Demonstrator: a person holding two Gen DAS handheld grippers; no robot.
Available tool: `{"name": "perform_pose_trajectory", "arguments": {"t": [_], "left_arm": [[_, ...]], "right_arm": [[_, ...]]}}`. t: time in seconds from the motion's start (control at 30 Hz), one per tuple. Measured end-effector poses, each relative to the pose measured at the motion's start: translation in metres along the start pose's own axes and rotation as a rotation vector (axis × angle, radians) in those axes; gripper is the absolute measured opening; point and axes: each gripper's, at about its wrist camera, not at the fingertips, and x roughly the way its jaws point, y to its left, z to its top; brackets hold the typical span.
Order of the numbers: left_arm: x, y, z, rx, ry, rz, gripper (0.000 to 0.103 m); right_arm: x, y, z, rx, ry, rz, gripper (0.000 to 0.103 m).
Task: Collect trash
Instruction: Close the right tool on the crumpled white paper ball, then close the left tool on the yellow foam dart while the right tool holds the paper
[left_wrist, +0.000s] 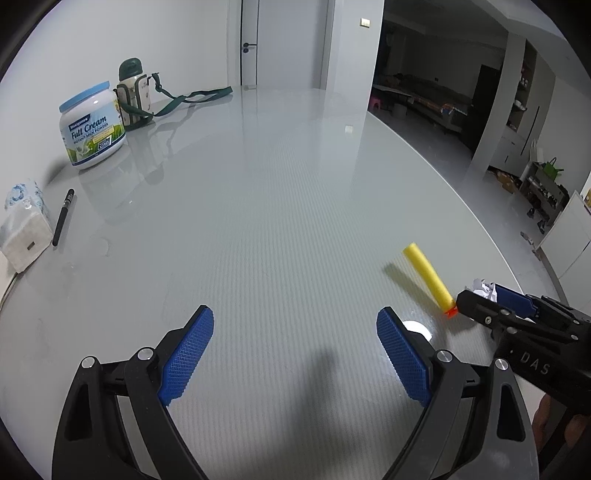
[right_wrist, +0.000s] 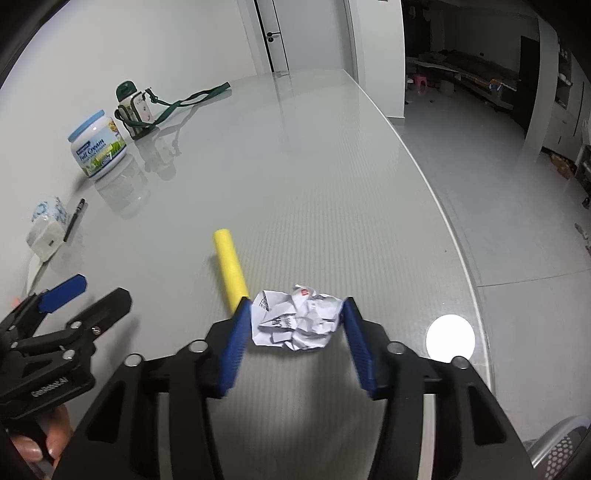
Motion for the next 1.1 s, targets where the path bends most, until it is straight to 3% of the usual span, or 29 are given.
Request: {"name": "perform_pose_trajectory", "arguments": {"t": [0.27,0.83,1.1], "left_arm": [[-0.003,-0.013,-0.001,0.007,0.004,-0.039,0.088],[0.020,-0.064,0.008,0.028,0.049,-0.086,0.088],[0.030,-0.085,0.014,0.068,0.044,-0.056,0.088]], "right_arm": [[-0.012,-0.009,-0.001,0.050,-0.024,0.084,0.043],[-0.059,-0.052,-0.018,0.134,-0.137,0.039,0.043],[-0.066,-0.071,-0.027,0.164,-0.144,0.022,0.043]]}}
